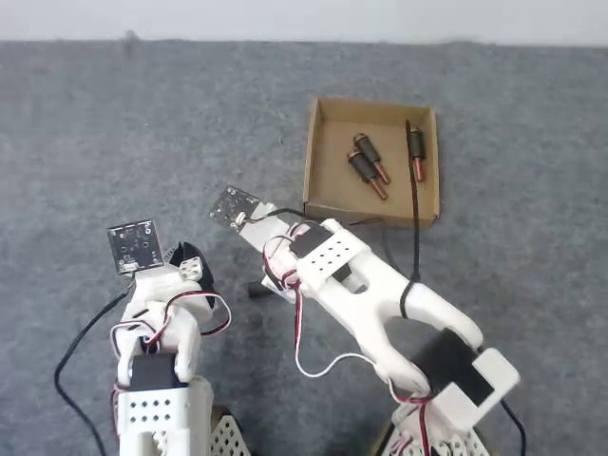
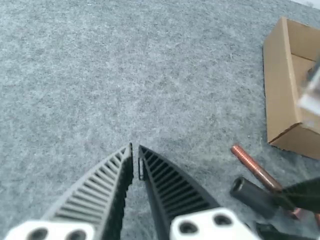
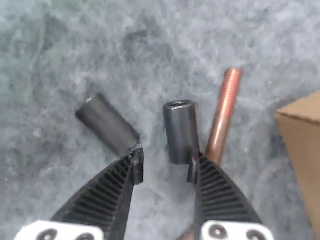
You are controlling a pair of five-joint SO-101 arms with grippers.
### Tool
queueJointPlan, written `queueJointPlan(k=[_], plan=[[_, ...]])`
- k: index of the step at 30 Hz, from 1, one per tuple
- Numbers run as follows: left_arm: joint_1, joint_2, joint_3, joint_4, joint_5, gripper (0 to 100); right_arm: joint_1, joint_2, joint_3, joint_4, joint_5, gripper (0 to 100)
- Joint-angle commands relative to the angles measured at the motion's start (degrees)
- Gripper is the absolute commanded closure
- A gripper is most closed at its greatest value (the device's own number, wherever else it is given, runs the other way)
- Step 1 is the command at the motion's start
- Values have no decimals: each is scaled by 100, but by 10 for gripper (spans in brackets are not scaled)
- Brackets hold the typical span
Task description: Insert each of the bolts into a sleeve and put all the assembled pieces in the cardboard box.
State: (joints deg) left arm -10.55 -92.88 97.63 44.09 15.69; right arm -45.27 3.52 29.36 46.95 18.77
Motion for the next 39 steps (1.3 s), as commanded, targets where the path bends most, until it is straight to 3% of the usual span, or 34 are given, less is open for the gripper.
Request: queueJointPlan(k=[1,19,26,39], plan=[[-18,-79,-66,-9,-53,989,-40,13,-316,-233,422,872],[-18,-97,-66,-18,-360,989,-57,-725,-651,356,563,872],[-18,-97,-66,-18,-360,989,-22,66,-677,-57,949,872],[-35,-79,-66,-149,-360,989,31,901,-686,-453,993,876]])
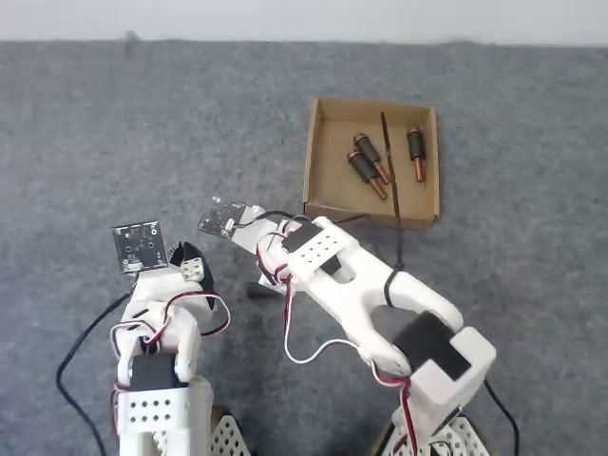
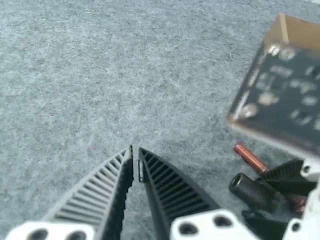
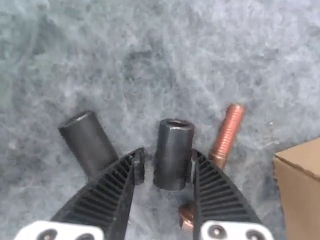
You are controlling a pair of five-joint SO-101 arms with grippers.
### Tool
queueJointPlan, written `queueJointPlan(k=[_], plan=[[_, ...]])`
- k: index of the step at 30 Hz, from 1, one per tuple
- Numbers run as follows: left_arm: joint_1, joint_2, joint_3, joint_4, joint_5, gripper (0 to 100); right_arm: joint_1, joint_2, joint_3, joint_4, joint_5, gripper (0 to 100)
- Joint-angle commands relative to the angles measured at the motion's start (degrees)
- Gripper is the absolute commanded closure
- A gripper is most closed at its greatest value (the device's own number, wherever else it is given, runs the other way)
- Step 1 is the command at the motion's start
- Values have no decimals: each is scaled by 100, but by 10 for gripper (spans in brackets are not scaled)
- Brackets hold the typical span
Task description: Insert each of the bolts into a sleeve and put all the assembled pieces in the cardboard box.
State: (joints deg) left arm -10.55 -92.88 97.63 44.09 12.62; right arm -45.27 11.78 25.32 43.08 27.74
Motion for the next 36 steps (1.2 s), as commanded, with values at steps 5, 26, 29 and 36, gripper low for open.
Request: queueJointPlan(k=[5,26,29,36], plan=[[-35,-79,-66,-149,-53,989,31,418,-404,-22,396,876],[-35,-79,-66,-149,-53,989,136,725,-879,-4,-246,994],[-35,-79,-66,-149,-53,989,198,664,-905,303,-255,991],[-35,-79,-66,-149,-53,989,479,-295,-1046,1499,-369,993]])
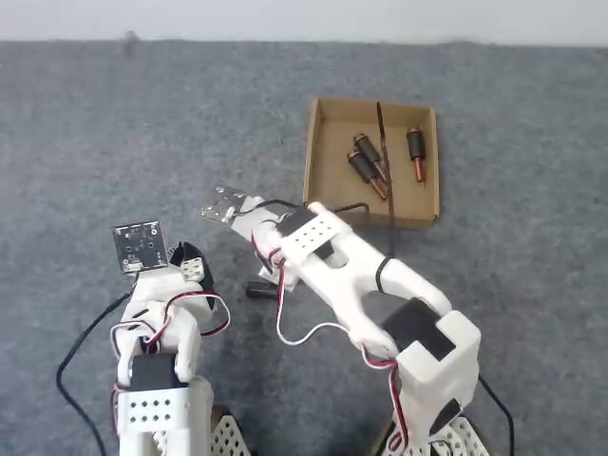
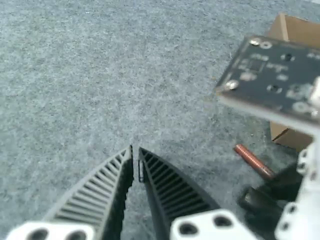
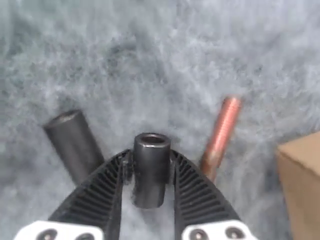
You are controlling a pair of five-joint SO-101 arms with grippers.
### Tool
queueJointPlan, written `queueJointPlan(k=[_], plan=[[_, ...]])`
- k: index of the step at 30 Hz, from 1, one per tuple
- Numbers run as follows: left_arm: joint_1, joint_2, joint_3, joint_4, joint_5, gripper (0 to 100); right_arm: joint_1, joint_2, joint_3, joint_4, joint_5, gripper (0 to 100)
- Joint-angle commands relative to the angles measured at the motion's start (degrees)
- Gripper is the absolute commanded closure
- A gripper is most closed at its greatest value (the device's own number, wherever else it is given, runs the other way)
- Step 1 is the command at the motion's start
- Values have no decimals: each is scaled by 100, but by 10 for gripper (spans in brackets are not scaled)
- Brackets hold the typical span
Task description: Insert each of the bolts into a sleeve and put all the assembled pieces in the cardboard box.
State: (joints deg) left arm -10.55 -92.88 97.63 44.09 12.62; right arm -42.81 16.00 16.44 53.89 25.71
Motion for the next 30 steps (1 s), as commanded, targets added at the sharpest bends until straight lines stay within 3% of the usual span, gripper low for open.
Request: queueJointPlan(k=[1,6,14,19,30], plan=[[-35,-79,-66,-149,-53,989,330,-884,-141,532,-308,993],[-35,-79,-66,-158,-62,989,716,-1578,-141,1138,-993,993],[-35,-79,-66,-167,-62,989,1323,-1938,-88,2079,-1090,993],[-35,-79,-66,-176,-62,989,1877,-1956,325,2149,-1635,993],[-44,-79,-66,-167,-62,989,3152,-2211,1073,2070,-1741,993]])
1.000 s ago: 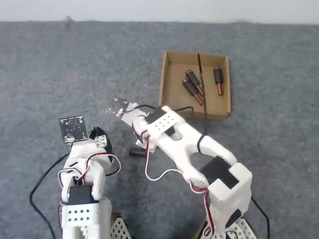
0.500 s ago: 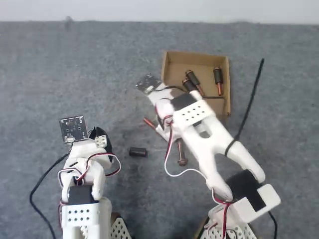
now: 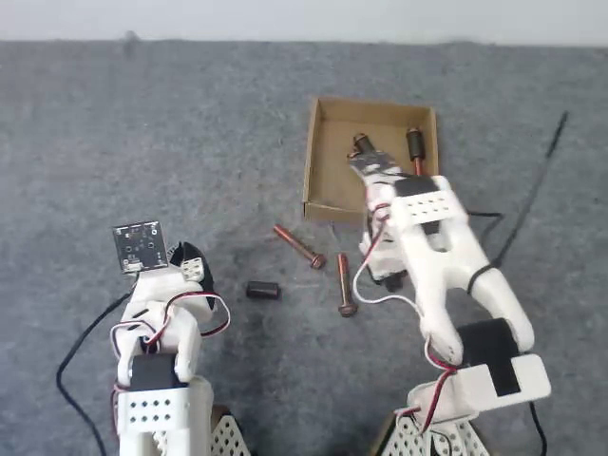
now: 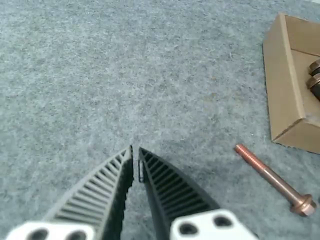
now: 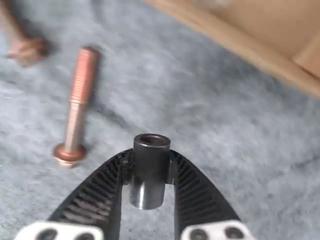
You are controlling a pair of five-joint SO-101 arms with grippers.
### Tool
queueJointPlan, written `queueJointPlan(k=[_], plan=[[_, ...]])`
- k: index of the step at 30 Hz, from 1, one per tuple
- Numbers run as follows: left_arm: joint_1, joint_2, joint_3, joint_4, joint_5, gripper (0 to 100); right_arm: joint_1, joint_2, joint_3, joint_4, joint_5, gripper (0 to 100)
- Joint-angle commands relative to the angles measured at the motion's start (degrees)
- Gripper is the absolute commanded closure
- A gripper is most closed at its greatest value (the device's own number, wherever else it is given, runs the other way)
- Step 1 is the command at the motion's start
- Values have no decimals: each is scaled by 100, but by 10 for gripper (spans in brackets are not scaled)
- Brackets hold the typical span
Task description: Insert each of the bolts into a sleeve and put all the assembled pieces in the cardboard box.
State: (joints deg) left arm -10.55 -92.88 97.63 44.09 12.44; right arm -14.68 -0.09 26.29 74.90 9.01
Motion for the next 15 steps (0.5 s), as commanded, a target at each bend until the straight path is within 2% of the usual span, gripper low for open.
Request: queueJointPlan(k=[1,11,15], plan=[[-44,-79,-66,-167,-44,989,409,-769,273,-127,-70,993],[-44,-79,-66,-167,-53,989,1393,-2589,2470,-1807,-26,993],[-44,-79,-66,-167,-53,989,1877,-2870,3024,-2062,0,993]])
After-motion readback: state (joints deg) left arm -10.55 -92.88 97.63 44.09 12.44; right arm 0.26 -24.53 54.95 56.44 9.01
